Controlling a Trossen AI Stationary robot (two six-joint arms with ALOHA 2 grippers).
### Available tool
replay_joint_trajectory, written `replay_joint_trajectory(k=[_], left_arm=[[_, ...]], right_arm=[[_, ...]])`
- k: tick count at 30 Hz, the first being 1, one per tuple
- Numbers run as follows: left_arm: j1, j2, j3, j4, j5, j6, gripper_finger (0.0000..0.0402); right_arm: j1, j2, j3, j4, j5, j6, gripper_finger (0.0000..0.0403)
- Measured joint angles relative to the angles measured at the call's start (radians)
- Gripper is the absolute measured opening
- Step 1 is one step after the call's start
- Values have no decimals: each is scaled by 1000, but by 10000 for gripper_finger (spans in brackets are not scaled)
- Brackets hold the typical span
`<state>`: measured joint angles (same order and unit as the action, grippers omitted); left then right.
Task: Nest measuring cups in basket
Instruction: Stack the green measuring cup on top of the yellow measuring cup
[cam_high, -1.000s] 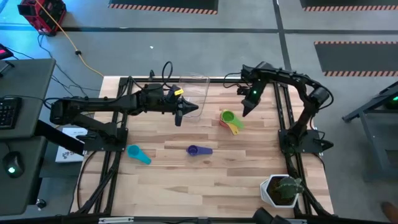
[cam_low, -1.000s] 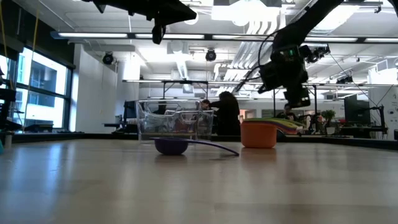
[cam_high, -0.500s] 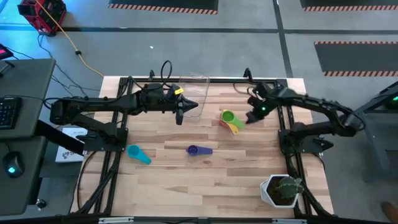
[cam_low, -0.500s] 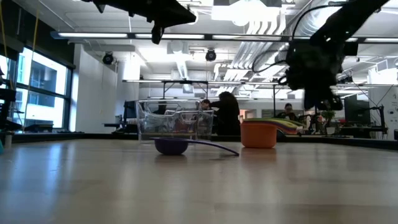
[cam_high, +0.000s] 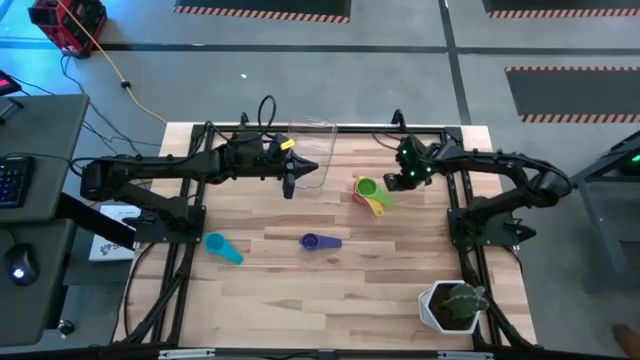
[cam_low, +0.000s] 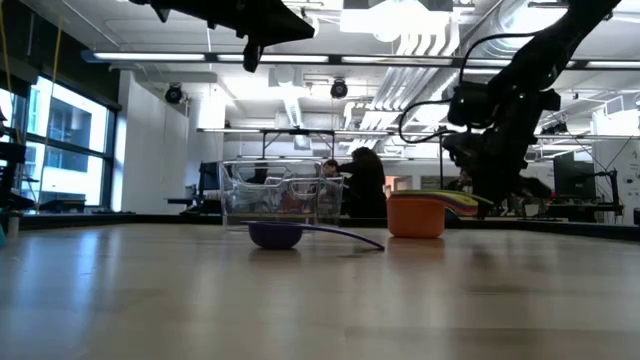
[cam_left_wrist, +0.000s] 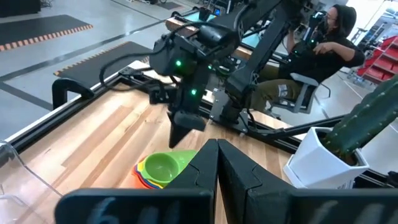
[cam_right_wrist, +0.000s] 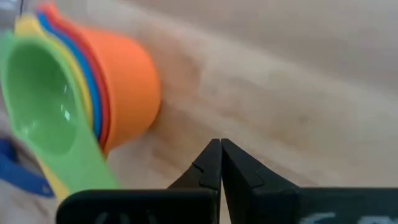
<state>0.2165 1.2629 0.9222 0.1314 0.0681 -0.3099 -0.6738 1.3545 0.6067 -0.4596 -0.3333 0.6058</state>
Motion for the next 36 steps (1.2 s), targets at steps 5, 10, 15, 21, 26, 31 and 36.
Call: replay_joint_trajectory(k=[5,10,15,21,26,31,36], left_arm=[[0,0,0,-1,0,14,0],[0,0,0,-20,0,39,0],[0,0,0,-82,0,52,0],[0,0,0,-176,-1,76,0],[0,0,0,-220,-1,92,0],[0,0,0,-277,-18,113,0],[0,0,0,-345,-58,114,0]], right_arm=[[88,11,0,10,-13,66,0],[150,12,0,9,-4,116,0],[190,12,0,10,4,163,0],[244,12,0,21,11,232,0],[287,12,0,21,37,292,0],[322,12,0,44,46,360,0],[360,12,0,76,66,432,0]])
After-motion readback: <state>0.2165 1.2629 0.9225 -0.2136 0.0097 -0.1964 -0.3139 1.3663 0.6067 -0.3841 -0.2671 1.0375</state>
